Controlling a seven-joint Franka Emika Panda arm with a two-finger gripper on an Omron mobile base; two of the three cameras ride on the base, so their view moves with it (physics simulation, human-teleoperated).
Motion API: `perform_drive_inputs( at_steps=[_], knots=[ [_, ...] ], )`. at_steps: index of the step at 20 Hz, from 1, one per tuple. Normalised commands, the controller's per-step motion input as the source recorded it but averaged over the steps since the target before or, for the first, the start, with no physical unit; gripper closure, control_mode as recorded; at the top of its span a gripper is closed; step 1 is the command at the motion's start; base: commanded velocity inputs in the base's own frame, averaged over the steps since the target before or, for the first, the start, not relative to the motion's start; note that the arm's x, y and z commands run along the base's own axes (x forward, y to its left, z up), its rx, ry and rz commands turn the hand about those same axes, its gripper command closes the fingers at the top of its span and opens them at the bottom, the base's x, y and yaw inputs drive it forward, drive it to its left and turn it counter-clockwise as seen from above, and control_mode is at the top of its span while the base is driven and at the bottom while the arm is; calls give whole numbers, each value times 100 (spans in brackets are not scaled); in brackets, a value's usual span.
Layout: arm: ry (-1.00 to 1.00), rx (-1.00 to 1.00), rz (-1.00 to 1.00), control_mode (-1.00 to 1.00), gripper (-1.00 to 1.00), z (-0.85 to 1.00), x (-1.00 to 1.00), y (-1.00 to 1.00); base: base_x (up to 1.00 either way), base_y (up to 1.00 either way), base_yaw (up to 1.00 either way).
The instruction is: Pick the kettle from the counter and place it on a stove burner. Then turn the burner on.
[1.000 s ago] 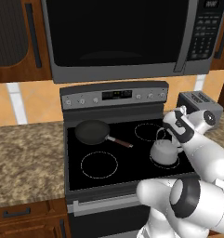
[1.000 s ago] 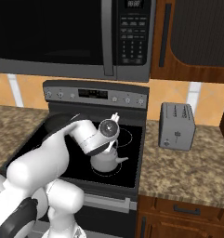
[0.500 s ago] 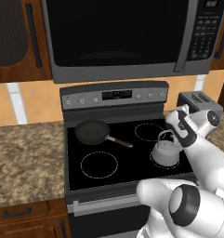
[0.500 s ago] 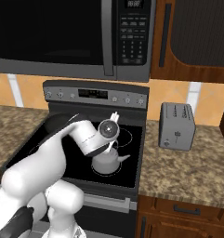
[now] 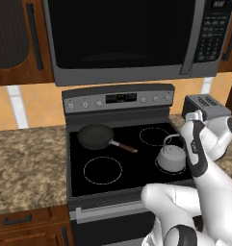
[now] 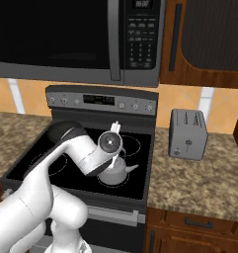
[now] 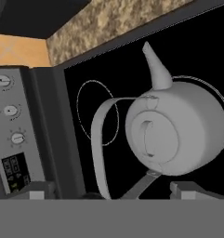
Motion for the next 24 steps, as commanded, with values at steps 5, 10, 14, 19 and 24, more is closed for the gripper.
perform_drive_inputs(
  at_steps=[5, 10, 14, 19, 24],
  knots=[
    [-7, -6, 28, -100, -100, 73, -16, -20, 0, 0, 0],
    [-9, -27, 27, -100, -100, 82, -1, -4, 0, 0, 0],
    [-20, -25, 46, -100, -100, 57, -14, -42, 0, 0, 0],
    [-1, -30, 36, -100, -100, 1, 7, -52, 0, 0, 0],
    [-5, -31, 21, -100, -100, -9, 55, -28, 0, 0, 0]
  ],
)
